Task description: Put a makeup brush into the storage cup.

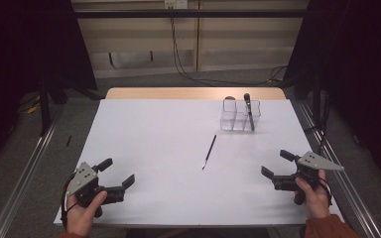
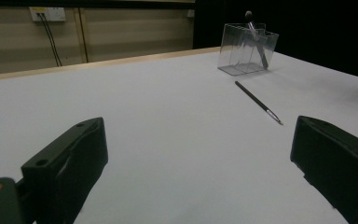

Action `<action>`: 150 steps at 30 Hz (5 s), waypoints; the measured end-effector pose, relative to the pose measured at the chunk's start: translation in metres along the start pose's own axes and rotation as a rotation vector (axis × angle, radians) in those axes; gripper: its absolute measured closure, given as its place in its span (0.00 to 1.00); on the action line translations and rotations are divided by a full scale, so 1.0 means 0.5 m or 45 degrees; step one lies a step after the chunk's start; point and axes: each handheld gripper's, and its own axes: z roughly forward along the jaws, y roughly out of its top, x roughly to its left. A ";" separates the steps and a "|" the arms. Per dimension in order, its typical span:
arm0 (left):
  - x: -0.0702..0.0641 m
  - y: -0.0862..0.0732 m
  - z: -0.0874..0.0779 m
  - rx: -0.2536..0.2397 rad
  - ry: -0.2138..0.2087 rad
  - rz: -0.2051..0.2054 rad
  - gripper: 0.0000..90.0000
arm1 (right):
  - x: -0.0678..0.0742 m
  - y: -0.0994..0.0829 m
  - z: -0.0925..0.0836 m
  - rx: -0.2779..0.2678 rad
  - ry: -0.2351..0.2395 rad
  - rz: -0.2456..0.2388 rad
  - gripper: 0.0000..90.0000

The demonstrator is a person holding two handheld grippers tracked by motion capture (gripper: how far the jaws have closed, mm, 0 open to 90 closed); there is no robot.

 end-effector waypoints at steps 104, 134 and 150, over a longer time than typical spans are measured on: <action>0.001 0.000 0.009 0.012 -0.028 0.035 0.04 | 0.092 0.131 0.366 0.553 0.139 -0.101 0.06; 0.004 -0.001 0.009 0.020 -0.028 0.032 0.04 | 0.110 0.158 0.423 1.028 0.110 -0.093 0.08; 0.003 -0.002 0.011 0.028 -0.035 0.042 0.04 | 0.132 0.158 0.468 1.248 0.021 -0.046 0.16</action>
